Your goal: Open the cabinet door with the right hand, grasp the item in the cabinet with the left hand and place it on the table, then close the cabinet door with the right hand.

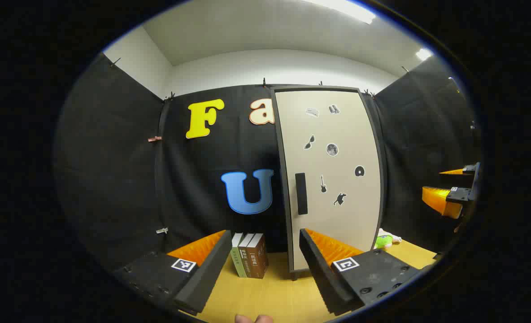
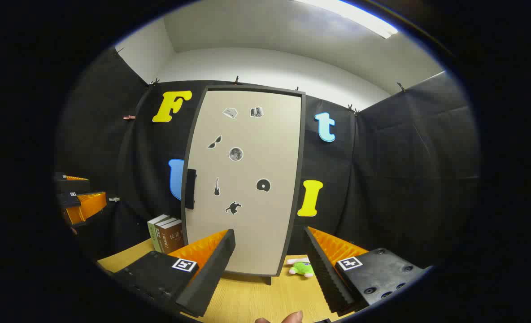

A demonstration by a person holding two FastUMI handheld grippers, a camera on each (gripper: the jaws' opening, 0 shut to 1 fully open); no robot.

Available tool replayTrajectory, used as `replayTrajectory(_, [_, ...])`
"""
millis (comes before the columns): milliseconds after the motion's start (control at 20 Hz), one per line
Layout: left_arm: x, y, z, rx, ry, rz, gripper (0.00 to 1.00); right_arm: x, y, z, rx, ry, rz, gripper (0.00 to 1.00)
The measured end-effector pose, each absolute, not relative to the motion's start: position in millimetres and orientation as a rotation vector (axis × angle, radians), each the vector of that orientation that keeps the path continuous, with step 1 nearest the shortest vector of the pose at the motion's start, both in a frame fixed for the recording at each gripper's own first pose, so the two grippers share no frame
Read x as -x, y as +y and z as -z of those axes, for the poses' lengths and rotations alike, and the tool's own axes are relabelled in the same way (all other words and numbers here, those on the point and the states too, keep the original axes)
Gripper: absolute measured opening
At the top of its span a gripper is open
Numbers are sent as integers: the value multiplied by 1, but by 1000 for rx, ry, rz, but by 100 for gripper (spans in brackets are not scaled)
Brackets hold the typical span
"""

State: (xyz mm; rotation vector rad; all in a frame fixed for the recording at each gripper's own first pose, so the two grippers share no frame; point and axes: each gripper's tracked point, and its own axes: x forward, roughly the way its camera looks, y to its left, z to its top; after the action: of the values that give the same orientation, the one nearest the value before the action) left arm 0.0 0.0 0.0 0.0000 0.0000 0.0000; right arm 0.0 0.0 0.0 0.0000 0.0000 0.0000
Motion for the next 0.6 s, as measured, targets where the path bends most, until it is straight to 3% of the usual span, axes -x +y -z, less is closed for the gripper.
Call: replayTrajectory(600, [0, 14, 1, -7, 2, -6, 95, 0, 17, -5, 8, -2, -5, 98])
